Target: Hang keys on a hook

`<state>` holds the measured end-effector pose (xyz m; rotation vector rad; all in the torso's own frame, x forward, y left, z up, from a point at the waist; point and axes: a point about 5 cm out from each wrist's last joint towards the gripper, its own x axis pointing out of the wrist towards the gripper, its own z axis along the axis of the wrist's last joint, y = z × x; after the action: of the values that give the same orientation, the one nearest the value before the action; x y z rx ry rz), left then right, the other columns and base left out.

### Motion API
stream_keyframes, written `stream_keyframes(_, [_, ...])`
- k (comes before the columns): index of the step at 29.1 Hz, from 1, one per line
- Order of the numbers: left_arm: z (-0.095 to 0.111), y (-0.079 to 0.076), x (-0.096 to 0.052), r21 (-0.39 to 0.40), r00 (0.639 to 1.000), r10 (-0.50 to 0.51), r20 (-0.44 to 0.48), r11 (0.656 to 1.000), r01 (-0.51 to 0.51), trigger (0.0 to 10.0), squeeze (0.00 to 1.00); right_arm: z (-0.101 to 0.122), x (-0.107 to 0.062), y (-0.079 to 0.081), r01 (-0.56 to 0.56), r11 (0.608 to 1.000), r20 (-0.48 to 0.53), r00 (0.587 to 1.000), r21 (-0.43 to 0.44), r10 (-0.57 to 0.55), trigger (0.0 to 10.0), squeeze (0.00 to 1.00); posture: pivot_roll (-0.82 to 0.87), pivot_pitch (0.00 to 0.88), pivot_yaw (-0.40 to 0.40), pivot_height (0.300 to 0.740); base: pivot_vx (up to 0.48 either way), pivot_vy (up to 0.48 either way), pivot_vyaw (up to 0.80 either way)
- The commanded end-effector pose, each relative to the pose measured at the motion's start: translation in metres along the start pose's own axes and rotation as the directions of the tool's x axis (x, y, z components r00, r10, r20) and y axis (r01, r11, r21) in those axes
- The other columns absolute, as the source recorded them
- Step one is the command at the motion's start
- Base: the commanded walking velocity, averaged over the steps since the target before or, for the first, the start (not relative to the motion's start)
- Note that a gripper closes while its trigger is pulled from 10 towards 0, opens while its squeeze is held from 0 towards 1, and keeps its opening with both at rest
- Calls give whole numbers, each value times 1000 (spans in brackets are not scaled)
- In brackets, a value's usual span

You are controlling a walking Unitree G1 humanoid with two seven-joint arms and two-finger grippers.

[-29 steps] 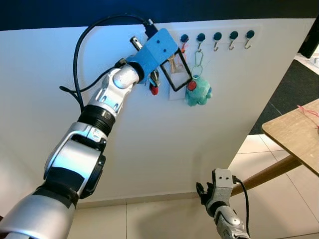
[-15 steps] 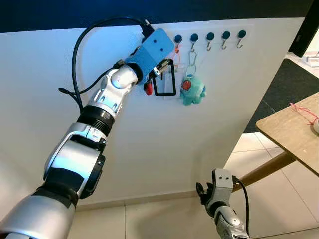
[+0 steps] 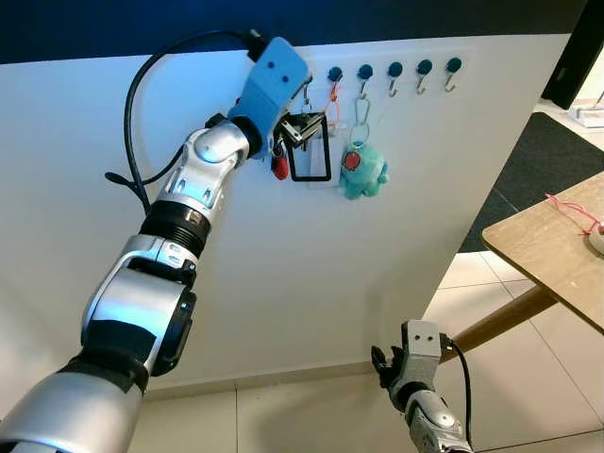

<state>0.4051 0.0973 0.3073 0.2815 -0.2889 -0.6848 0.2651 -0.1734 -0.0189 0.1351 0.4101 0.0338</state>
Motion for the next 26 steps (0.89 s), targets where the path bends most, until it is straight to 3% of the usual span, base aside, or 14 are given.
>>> stream_keyframes(1, [-2,-3,-5,-101,996,-78,49,991,83,10000,0,-6,-2,1,0,1000,-23,1000,8,0,10000,0,18,64,40,740,0,0,0])
stream_keyframes(3, [-4,-8,-12,-190,980,-170,107,964,188,10000,0,-6,-2,1,-1,1000,-24,1000,9,1,10000,0,19,64,40,740,0,0,0])
stream_keyframes(7, [-4,-9,-22,-312,951,-218,218,908,280,10000,0,-6,-2,1,-3,1000,-23,1000,8,3,10000,0,20,68,38,740,0,0,0])
stream_keyframes(8, [-3,-10,-29,-387,920,-255,299,849,360,10000,0,-6,-2,1,-5,1000,-22,1000,7,5,10000,0,20,71,36,740,0,0,0])
stream_keyframes(9, [-3,-10,-29,-387,920,-255,299,849,360,10000,0,-6,-2,1,-5,1000,-22,1000,7,5,10000,0,20,71,36,740,0,0,0])
stream_keyframes(11, [-3,-16,-40,-414,872,-326,366,782,466,10000,0,-6,-3,1,-7,1000,-22,1000,6,7,10000,0,22,75,35,740,0,0,0])
stream_keyframes(12, [-3,-16,-40,-414,872,-326,366,782,466,10000,0,-6,-3,1,-7,1000,-22,1000,6,7,10000,0,22,75,35,740,0,0,0])
stream_keyframes(13, [-4,-21,-47,-422,842,-368,394,742,521,10000,0,-7,-3,1,-8,1000,-23,1000,5,8,10000,0,22,75,35,740,0,0,0])
stream_keyframes(14, [-11,-34,-61,-445,790,-451,416,657,609,10000,0,-7,-3,1,-9,1000,-25,1000,3,9,10000,0,19,75,35,740,0,0,0])
stream_keyframes(15, [-11,-34,-61,-445,790,-451,416,657,609,10000,0,-7,-3,1,-9,1000,-25,1000,3,9,10000,0,19,75,35,740,0,0,0])
stream_keyframes(18, [-30,-54,-79,-472,751,-546,371,586,659,10000,0,-9,-4,1,-9,1000,-30,1000,2,9,10000,0,20,75,35,740,0,0,0])
stream_keyframes(23, [-58,-77,-97,-518,734,-625,264,550,655,10000,0,-13,-6,0,-11,1000,-42,999,-3,11,10000,0,21,80,32,740,0,0,0])
stream_keyframes(25, [-68,-83,-102,-537,735,-638,228,548,642,10000,0,-14,-7,0,-11,1000,-47,999,-5,11,10000,0,21,81,31,740,0,0,0])
stream_keyframes(26, [-82,-89,-108,-560,755,-632,177,566,605,10000,0,-16,-8,0,-11,1000,-53,999,-7,11,10000,0,21,84,31,740,0,0,0])
